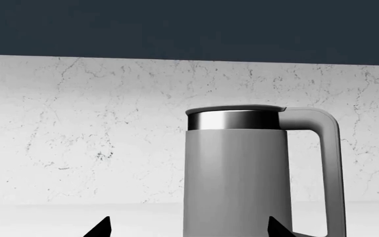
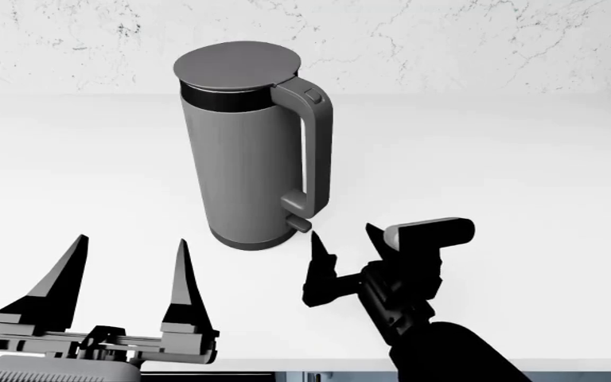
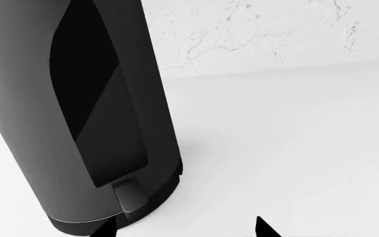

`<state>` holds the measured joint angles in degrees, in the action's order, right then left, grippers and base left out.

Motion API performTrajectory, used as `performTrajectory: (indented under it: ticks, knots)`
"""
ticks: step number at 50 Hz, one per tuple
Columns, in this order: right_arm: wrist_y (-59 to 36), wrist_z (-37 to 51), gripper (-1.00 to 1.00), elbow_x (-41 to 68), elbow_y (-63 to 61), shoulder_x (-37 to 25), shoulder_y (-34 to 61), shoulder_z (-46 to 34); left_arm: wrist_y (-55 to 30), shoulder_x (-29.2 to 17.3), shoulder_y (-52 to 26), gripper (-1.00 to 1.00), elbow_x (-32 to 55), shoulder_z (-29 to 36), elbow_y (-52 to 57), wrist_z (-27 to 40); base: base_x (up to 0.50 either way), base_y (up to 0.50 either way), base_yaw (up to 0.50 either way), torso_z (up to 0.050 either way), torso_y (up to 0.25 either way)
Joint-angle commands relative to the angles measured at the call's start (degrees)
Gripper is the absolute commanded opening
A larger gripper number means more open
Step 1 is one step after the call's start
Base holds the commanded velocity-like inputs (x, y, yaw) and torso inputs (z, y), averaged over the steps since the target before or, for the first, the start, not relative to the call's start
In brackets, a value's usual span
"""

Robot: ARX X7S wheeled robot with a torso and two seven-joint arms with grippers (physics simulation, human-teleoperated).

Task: Press down the lever to turn on the electric kettle.

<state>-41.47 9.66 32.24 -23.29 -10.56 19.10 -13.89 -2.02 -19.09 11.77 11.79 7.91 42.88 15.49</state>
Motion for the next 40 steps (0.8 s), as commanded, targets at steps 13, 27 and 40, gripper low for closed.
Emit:
performTrajectory:
  ticks: [13, 27, 40]
  knots:
    - [-1.0, -0.5, 1.0, 1.5, 2.4, 0.2, 2.2, -1.8, 0.2, -0.6, -0.1, 1.0, 0.6, 0.1, -0.2, 0.5, 0.0, 0.0, 0.0, 0.0, 0.0]
    - [-1.4, 0.0, 1.0, 1.8, 2.1, -0.1, 3.0, -2.6, 0.5, -0.9, -0.1, 1.0, 0.7, 0.3, -0.4, 0.8, 0.0, 0.0, 0.0, 0.0, 0.0]
    - [-0.6, 0.1, -1.0, 2.9, 1.6, -0.1, 2.9, -2.1, 0.6, -1.1, 0.1, 1.0, 0.6, 0.6, -0.1, 1.1, 0.0, 0.0, 0.0, 0.0, 0.0]
